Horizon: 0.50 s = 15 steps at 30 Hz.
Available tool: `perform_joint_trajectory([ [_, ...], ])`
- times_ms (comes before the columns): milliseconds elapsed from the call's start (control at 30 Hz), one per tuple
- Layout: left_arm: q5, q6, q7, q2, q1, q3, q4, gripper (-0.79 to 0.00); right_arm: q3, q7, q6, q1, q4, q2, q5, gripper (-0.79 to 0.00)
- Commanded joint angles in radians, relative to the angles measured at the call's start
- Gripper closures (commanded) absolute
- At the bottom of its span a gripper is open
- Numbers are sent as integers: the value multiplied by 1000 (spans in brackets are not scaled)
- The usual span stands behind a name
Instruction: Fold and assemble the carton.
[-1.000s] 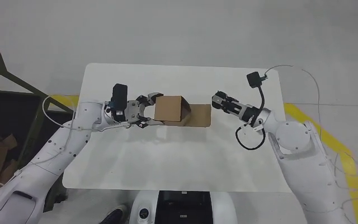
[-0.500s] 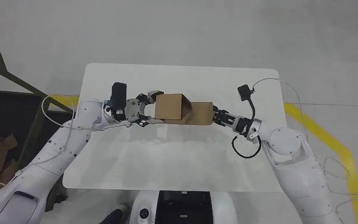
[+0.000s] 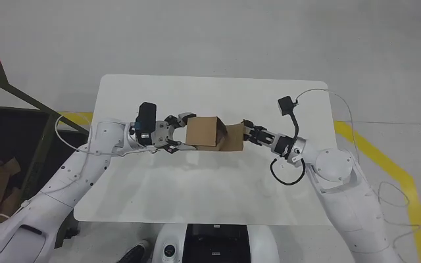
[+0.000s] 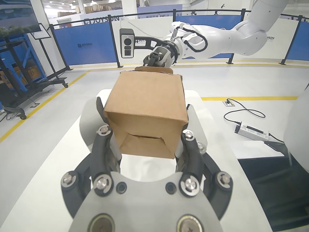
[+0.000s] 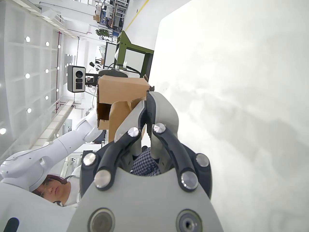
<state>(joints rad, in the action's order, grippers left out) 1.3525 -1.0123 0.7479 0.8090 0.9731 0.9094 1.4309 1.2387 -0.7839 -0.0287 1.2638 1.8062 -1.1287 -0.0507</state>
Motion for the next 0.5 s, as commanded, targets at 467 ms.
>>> perform_joint_trajectory([
  [467, 30, 0, 0, 6, -18, -17, -9, -148, -25, -22, 21, -26, 7, -3, -75, 0],
])
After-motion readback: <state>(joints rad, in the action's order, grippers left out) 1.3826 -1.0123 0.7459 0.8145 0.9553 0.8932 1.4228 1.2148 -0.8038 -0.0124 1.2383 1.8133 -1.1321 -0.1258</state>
